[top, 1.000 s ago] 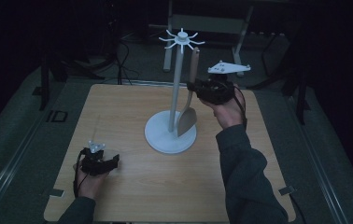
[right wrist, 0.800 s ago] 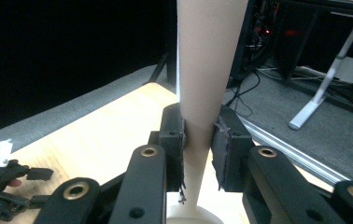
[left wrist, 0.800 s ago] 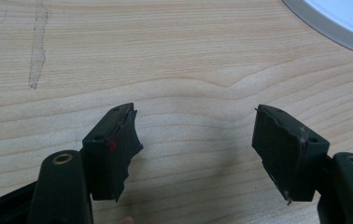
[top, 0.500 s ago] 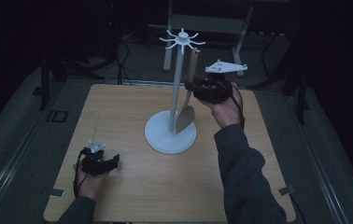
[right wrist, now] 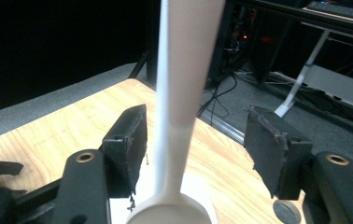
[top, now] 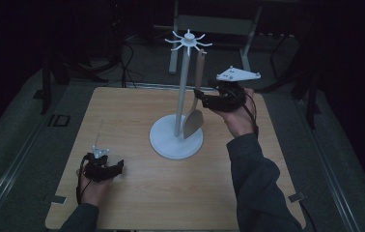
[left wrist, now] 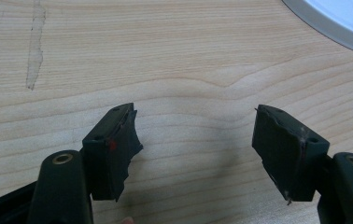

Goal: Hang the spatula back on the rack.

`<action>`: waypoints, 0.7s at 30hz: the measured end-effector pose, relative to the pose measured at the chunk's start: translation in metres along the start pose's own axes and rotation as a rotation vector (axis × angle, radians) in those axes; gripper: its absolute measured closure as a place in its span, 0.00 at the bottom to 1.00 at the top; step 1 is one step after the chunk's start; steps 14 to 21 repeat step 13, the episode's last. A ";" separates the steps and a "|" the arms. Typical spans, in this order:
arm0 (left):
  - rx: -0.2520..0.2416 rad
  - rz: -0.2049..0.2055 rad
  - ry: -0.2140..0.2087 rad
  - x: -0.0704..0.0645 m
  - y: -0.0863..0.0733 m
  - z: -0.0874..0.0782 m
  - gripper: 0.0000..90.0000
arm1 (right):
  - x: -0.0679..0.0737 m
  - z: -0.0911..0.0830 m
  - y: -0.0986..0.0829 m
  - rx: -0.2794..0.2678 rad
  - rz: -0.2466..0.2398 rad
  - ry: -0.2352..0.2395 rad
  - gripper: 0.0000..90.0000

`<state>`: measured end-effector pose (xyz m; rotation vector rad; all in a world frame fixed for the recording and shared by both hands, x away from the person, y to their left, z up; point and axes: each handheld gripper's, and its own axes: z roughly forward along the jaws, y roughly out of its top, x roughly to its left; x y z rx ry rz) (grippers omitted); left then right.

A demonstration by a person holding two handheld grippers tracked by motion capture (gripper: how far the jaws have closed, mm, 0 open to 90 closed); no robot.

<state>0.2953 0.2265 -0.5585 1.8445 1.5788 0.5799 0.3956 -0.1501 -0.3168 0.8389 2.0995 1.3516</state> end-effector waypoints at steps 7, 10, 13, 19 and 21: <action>0.000 -0.002 0.000 0.000 0.000 0.000 0.35 | -0.002 -0.017 -0.014 -0.010 -0.018 -0.005 0.41; 0.003 0.000 0.002 0.000 0.000 0.000 0.35 | -0.007 -0.021 -0.033 0.020 -0.019 -0.021 0.41; -0.001 -0.001 0.003 0.000 0.000 0.000 0.35 | -0.012 -0.022 -0.051 0.048 -0.012 -0.038 0.41; -0.001 -0.001 0.003 0.000 0.000 0.000 0.35 | -0.012 -0.022 -0.051 0.048 -0.012 -0.038 0.41; -0.001 -0.001 0.003 0.000 0.000 0.000 0.35 | -0.012 -0.022 -0.051 0.048 -0.012 -0.038 0.41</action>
